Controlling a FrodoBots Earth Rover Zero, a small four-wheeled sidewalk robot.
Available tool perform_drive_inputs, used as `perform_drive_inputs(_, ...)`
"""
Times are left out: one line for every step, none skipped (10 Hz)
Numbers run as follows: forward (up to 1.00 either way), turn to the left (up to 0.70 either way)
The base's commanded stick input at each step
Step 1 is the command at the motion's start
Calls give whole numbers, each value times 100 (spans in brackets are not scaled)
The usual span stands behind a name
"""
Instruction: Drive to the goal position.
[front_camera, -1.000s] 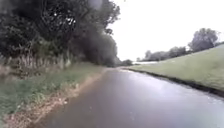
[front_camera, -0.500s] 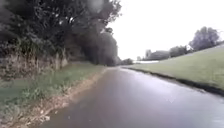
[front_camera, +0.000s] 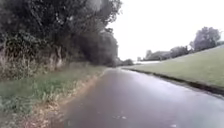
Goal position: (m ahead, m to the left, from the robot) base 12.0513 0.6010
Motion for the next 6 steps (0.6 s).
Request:
perform_drive_inputs(100, 0)
perform_drive_inputs(100, -2)
perform_drive_inputs(100, -9)
perform_drive_inputs(100, -17)
perform_drive_inputs(100, -25)
perform_drive_inputs(100, -32)
